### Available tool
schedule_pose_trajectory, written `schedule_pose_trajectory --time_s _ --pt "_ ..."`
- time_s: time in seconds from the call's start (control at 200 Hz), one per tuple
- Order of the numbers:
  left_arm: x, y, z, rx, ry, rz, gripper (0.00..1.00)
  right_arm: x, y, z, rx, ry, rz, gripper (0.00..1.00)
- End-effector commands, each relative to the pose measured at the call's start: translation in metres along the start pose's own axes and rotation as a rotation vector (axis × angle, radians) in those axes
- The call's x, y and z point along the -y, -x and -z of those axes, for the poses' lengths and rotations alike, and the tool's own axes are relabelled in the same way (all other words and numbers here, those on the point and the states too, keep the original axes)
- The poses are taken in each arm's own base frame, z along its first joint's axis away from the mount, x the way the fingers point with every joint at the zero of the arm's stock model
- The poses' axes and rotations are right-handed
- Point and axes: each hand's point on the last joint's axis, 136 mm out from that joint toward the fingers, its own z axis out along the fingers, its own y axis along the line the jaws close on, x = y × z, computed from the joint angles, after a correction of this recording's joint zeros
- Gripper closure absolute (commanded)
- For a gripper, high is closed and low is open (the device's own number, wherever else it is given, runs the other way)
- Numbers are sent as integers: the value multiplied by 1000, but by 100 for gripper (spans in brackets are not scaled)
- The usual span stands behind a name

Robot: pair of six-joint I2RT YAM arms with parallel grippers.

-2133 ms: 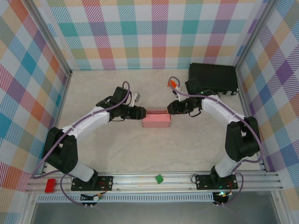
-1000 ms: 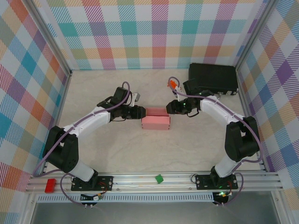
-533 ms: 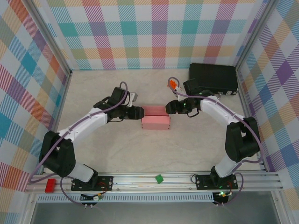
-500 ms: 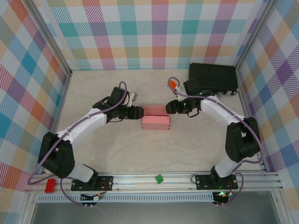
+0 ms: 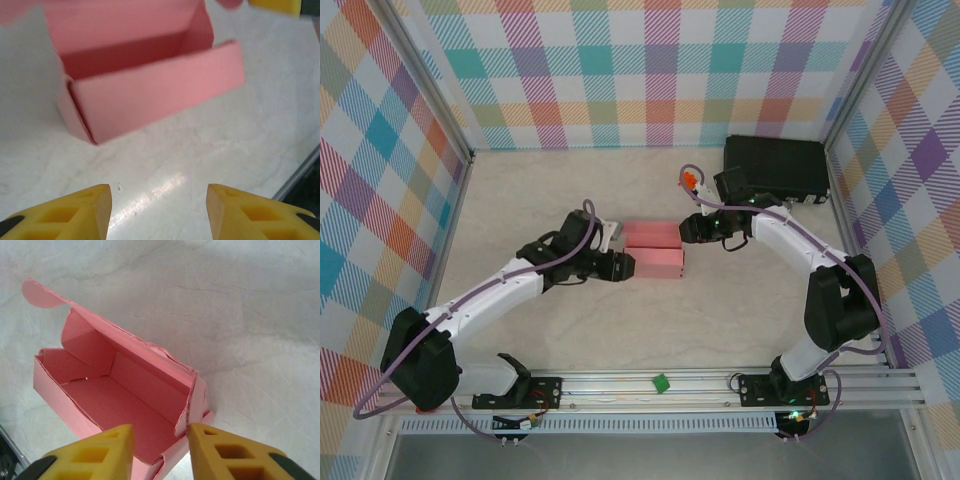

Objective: Fold the paper box

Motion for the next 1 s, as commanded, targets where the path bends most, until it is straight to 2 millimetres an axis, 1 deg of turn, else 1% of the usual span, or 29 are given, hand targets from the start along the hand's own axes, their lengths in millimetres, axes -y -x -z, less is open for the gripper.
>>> schedule_pose_trajectory --time_s 0.0,0.125,0.14,0.26,0.44,0.6,0.97,0.995 --pt "16 -3 -8 9 -67 8 48 -1 -1 -4 -5 8 23 69" --pt "17 -13 -20 -24 -77 33 51 2 -3 -5 -14 -5 29 72" --pt "21 -8 -21 -4 -89 28 51 1 -3 -5 -14 -3 30 72" --pt "14 -11 -33 -2 -67 60 50 5 -3 -6 -15 -22 25 73" --pt "10 -9 -45 16 -69 98 50 10 -2 -8 -12 -47 16 76" --pt "9 -7 -51 25 -69 107 50 14 0 -10 -11 -62 7 81" --pt "7 -3 -58 41 -67 128 50 17 -2 -12 -16 -70 14 100" --pt "6 -4 -59 41 -64 130 50 17 -2 -12 -16 -71 15 100"
